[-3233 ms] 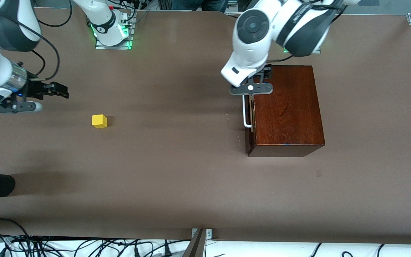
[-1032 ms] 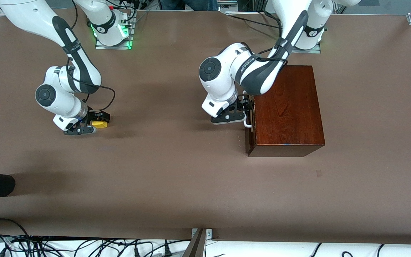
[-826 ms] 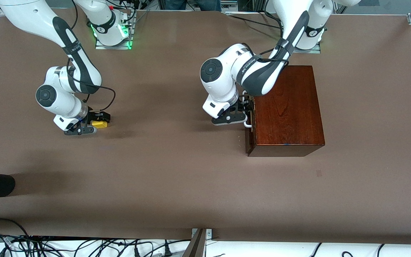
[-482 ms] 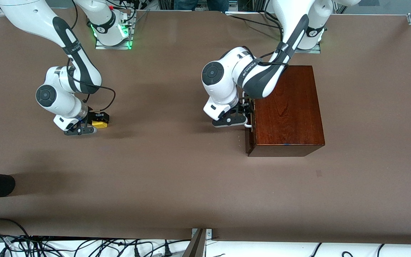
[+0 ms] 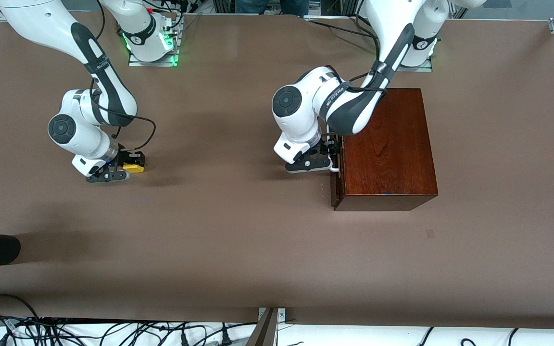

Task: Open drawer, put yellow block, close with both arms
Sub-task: 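Grasp the white drawer handle with the left gripper while the right grasps the cube, then pull the drawer open with the left gripper, then release the handle and raise the left gripper while the right lifts the cube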

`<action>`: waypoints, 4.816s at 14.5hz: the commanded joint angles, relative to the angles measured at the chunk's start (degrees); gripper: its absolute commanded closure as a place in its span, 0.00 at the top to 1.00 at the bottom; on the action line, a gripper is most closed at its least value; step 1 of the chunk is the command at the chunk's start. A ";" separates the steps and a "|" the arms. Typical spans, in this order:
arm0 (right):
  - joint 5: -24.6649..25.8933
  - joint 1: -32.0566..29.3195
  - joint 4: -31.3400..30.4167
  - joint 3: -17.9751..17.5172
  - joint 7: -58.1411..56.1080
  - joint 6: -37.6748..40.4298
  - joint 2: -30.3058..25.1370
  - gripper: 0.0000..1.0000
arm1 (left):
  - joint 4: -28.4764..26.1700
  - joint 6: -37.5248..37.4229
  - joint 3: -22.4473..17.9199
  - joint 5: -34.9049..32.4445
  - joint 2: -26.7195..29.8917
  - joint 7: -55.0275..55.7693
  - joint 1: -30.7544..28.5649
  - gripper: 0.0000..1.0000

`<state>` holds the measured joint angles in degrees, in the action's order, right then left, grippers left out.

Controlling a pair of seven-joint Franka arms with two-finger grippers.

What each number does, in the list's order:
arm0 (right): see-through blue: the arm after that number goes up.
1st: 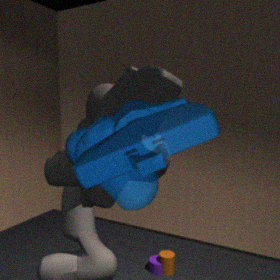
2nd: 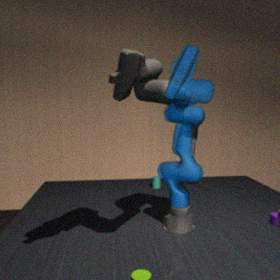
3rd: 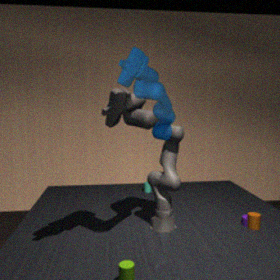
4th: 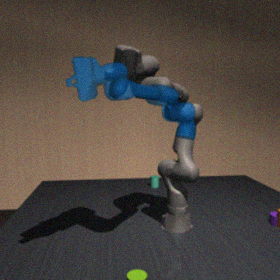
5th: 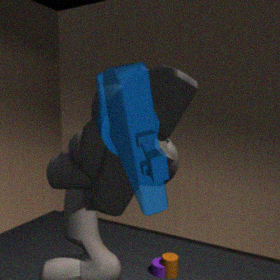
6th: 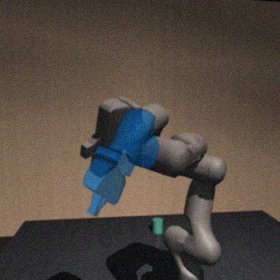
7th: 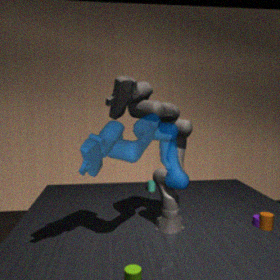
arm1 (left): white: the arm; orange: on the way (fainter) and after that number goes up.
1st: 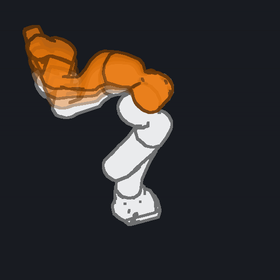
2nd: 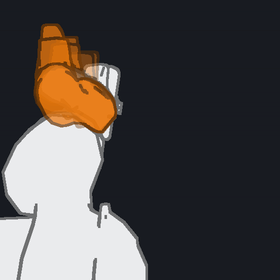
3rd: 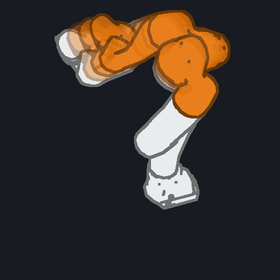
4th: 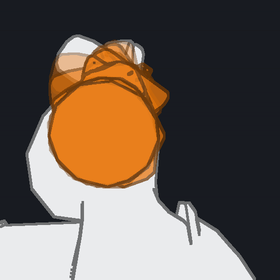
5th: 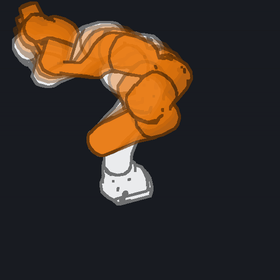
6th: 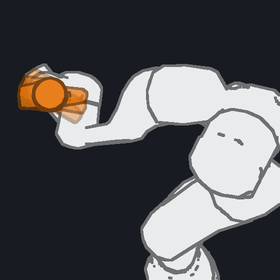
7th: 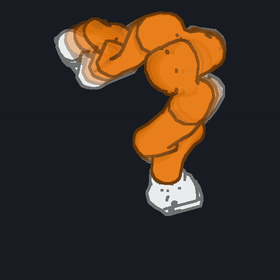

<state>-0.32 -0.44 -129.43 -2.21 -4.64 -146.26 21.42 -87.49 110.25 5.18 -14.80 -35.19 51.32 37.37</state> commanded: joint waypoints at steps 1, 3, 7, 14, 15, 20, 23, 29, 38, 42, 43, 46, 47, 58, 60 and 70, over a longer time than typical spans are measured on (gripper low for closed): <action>0.41 0.18 0.58 0.01 -0.19 -0.43 0.47 0.00 | 0.21 2.34 0.27 -0.76 -0.41 0.45 0.16 1.00; 0.41 0.09 0.58 0.01 -0.28 -0.07 -0.06 0.00 | 0.39 3.31 0.36 -0.50 -0.50 1.59 0.24 1.00; 0.33 0.09 1.89 0.19 -0.46 0.89 -0.68 0.00 | 0.74 3.66 1.06 -0.32 -1.64 3.70 0.42 1.00; 0.15 -0.08 6.98 0.45 0.51 10.71 -3.40 0.00 | 4.07 4.89 1.15 1.17 -3.04 5.19 2.70 1.00; 0.15 -0.09 8.21 0.45 0.60 13.00 -3.40 0.00 | 4.78 4.89 1.15 1.17 -3.57 5.37 3.66 1.00; -0.11 -0.17 10.77 0.62 1.12 16.36 -3.58 0.00 | 7.41 4.89 1.15 1.17 -5.24 7.04 5.69 1.00; -0.11 -0.17 10.86 0.54 3.05 17.76 -4.19 0.00 | 10.31 4.80 1.15 1.26 -6.91 9.15 7.18 1.00; -0.11 -0.17 11.21 0.54 3.23 19.70 -4.46 0.00 | 13.75 4.80 1.15 2.40 -9.11 11.08 9.21 1.00; -0.11 -0.17 11.21 0.36 3.85 19.97 -4.46 0.00 | 16.03 4.89 1.41 3.89 -9.20 12.49 11.67 1.00; -0.11 -0.17 11.21 0.45 3.67 20.14 -4.46 0.00 | 16.30 4.98 1.41 3.98 -9.29 12.49 12.46 1.00; -0.11 -0.17 11.21 0.45 3.67 20.14 -4.46 0.00 | 16.21 4.89 1.33 3.90 -9.20 12.06 12.37 1.00; -0.11 -0.17 11.57 0.54 3.14 20.14 -4.54 0.00 | 16.21 4.19 1.33 3.81 -8.06 11.18 11.24 1.00; -0.11 -0.17 11.57 0.54 3.14 20.14 -4.54 0.00 | 16.04 3.84 1.41 4.16 -6.93 10.48 10.97 1.00; -0.20 -0.09 12.70 0.19 3.94 24.52 -7.52 0.00 | 15.59 -19.34 1.41 15.23 9.51 -6.38 -2.28 1.00; -0.12 -0.09 15.94 0.19 5.24 29.52 -7.97 0.00 | 15.33 -22.60 1.41 15.50 12.06 -11.04 -5.98 1.00; -0.20 1.41 34.67 -9.64 27.11 50.37 -7.97 0.00 | 4.28 -28.68 0.63 19.45 27.96 -34.24 -25.93 1.00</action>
<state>-0.41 0.86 -98.22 -8.91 16.60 -98.90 13.16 -75.05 80.87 5.82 3.11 -14.75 22.13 14.95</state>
